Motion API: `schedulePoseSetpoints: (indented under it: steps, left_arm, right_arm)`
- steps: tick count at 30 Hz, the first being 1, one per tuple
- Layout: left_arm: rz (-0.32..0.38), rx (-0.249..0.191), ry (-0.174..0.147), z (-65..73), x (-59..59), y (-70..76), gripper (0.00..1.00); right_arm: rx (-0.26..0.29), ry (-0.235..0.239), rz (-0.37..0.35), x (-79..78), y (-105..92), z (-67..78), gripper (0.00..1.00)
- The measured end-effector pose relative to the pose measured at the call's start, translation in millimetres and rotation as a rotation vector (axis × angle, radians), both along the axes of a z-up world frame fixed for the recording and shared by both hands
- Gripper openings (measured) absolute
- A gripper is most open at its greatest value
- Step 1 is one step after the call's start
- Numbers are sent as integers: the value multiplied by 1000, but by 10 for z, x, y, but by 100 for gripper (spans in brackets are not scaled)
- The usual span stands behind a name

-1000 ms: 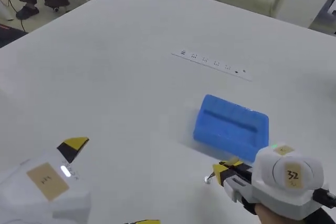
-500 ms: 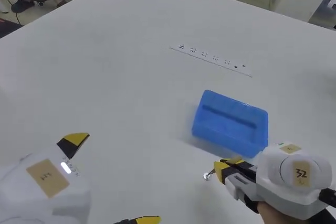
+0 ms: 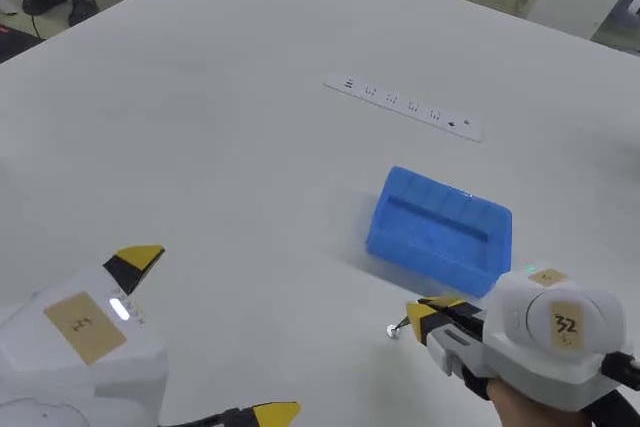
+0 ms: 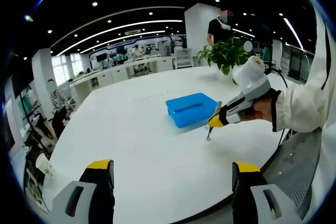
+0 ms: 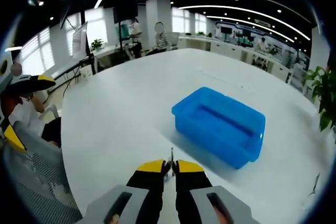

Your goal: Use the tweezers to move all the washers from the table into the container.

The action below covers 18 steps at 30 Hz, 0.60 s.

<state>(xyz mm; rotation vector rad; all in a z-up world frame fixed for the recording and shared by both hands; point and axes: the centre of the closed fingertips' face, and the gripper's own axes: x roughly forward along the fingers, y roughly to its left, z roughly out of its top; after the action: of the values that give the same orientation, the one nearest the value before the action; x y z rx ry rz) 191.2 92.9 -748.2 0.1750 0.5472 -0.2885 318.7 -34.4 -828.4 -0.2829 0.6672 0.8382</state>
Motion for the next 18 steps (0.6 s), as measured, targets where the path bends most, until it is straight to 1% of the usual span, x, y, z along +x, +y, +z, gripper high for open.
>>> schedulePoseSetpoints:
  steps: [3,5,10,15,18]
  left_arm:
    - [3,0,2,-5,-2,12,95]
    - [6,0,2,-6,-3,22,95]
    - [6,-2,5,-15,-11,17,95]
    - [-2,-2,17,-65,-8,-22,94]
    - [-4,-2,20,-77,3,-31,94]
  right_arm:
    - [-1,-1,4,4,1,-7,4]
    - [6,10,-3,19,-19,-29,4]
    - [49,47,-17,34,-44,-32,3]
    - [46,39,-2,-9,-22,-24,2]
    - [47,43,-5,-15,-24,-26,1]
